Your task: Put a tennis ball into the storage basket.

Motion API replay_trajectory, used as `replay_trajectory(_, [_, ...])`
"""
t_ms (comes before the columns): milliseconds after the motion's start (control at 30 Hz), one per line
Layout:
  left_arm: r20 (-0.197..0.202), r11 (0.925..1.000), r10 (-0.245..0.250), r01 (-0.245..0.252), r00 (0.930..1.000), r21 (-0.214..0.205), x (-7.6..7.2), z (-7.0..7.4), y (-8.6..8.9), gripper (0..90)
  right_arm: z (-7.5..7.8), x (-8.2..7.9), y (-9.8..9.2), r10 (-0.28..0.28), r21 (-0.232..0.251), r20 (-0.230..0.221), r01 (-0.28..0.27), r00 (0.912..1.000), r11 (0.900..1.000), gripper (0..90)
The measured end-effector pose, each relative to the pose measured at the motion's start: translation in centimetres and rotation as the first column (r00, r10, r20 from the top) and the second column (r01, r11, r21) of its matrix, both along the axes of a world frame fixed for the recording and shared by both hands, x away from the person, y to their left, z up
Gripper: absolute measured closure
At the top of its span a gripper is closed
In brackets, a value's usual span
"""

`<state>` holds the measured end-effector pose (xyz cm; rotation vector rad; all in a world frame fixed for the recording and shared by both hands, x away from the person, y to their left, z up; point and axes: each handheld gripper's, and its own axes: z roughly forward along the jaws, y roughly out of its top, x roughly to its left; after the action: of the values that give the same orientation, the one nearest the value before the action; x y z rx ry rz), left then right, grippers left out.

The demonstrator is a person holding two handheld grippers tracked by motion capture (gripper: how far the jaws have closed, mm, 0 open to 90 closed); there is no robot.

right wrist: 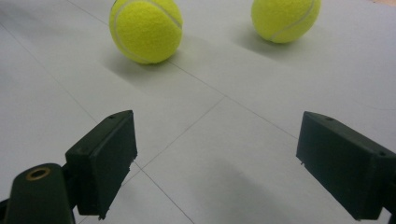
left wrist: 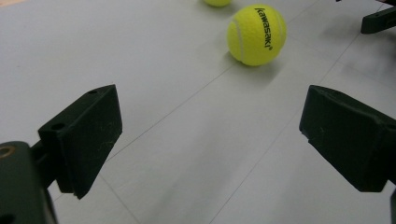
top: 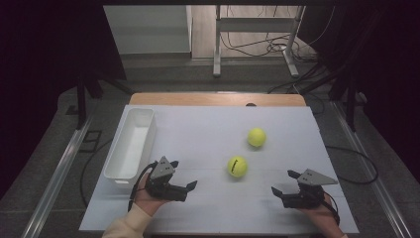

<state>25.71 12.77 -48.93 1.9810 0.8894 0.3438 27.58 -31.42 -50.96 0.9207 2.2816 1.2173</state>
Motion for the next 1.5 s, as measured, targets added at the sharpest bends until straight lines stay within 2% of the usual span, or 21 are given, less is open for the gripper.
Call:
replay_trajectory(867, [-0.037,0.9985,-0.054,0.054,0.9979,0.006,2.4,0.8,-3.1,5.3,-0.1,0.0,0.0,0.004,-0.004,-0.002,-0.004,1.0,1.0,12.6])
replay_trajectory(1500, [-0.042,0.9961,-0.086,0.087,0.9954,0.013,4.0,1.2,-5.2,4.9,-0.1,0.0,-0.1,0.001,-0.005,-0.003,-0.001,1.0,1.0,12.6])
